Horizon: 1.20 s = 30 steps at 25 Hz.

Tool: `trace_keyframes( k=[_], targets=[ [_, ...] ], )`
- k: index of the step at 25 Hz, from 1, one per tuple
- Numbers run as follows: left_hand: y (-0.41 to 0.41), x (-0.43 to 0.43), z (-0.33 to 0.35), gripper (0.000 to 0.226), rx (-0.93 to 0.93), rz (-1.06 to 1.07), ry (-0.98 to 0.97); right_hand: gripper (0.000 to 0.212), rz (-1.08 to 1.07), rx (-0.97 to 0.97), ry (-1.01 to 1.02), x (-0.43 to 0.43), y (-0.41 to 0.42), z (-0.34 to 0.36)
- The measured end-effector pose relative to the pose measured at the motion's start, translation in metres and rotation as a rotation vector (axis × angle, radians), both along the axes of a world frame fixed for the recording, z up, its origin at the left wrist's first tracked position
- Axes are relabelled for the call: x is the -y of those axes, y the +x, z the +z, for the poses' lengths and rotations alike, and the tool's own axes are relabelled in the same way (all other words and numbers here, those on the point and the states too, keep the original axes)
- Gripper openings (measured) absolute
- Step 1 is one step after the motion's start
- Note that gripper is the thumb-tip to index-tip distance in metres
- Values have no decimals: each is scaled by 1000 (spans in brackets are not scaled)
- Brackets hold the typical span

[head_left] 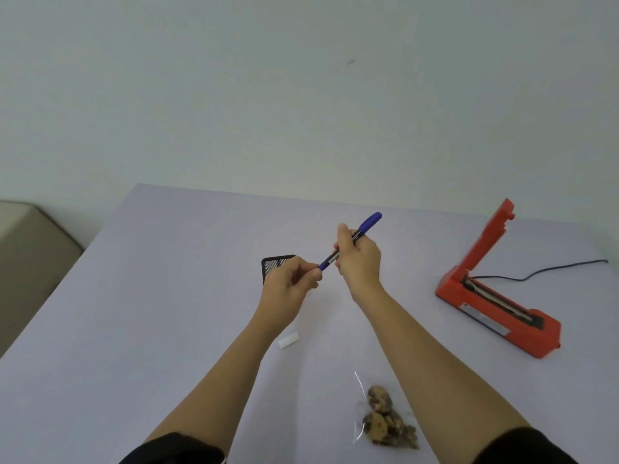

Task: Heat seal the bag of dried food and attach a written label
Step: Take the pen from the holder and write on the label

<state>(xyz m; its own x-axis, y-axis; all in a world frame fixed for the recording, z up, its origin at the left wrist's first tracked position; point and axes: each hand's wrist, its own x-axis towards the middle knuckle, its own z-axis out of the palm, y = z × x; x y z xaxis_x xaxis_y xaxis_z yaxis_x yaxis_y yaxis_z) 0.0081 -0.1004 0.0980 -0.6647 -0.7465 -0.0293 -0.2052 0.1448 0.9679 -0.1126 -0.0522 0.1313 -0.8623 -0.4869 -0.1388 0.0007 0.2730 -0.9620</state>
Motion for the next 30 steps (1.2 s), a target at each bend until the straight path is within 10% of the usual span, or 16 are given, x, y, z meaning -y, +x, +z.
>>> trace_keyframes(
  k=[11, 16, 25, 30],
  targets=[
    [45, 4, -38, 17, -162, -110, 632, 44, 23, 141, 50, -3, 51, -46],
    [118, 13, -80, 23, -139, 146, 882, 39, -291, 231, -138, -14, -9, -33],
    [122, 31, -129, 10, 639, 297, -187, 32, 183, 162, -82, -40, 46, -95],
    [126, 38, -150, 8, 736, 186, -310, 30, 229, 102, -16, -47, 56, -111]
  ],
)
